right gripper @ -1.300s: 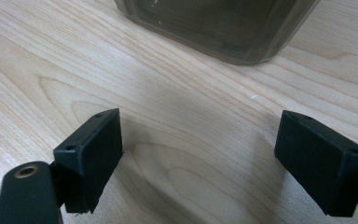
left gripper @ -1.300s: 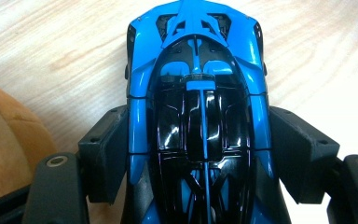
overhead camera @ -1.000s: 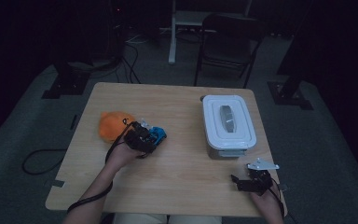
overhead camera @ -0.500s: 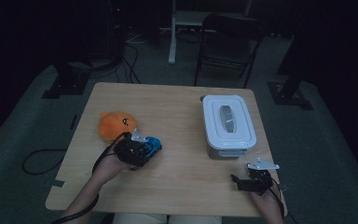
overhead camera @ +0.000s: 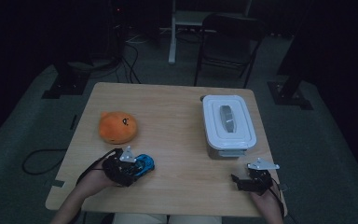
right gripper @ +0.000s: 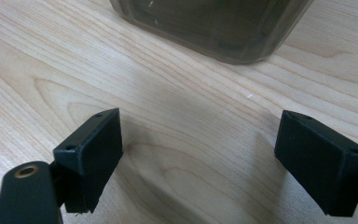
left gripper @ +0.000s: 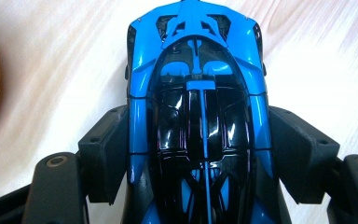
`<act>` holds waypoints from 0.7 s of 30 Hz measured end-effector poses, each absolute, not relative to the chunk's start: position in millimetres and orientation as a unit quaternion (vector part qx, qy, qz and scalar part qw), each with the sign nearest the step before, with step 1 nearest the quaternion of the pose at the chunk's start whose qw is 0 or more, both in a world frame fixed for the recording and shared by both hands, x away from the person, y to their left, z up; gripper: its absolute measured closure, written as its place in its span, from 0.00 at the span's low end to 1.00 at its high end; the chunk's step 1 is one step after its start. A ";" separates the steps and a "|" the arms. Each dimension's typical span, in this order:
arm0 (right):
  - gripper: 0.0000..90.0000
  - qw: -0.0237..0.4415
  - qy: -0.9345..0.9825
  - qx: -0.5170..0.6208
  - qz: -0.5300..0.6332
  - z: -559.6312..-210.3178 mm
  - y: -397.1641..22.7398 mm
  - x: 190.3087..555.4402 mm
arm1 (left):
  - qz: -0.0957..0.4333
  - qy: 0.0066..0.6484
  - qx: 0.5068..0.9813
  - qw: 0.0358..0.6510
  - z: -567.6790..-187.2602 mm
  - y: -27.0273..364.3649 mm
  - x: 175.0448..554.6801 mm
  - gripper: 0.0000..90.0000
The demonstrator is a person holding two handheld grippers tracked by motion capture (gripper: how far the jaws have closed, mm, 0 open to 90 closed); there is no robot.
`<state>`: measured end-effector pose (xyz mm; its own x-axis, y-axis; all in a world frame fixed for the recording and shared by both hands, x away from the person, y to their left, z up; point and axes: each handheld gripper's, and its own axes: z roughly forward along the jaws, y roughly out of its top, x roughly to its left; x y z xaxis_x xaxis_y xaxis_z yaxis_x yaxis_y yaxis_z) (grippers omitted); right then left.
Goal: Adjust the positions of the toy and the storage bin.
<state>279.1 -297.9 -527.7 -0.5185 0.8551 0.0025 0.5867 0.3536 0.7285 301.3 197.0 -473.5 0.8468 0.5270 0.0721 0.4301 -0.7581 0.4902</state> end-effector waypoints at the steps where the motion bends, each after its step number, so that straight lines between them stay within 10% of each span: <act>1: 0.16 0.194 0.799 0.451 0.346 -527.7 -297.9 279.1 | 0.102 0.260 0.931 0.236 -474.2 199.5 300.0 0.31; 21: 0.16 0.194 0.798 0.453 0.346 -527.7 -298.0 279.2 | 0.063 0.241 0.935 0.254 -494.0 227.6 289.9 0.31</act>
<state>279.2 -298.0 -527.7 -0.5132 0.8583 0.0034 0.5895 0.3496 0.7282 289.9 227.6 -494.0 0.8763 0.4817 -0.0054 0.4179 -0.7547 0.5057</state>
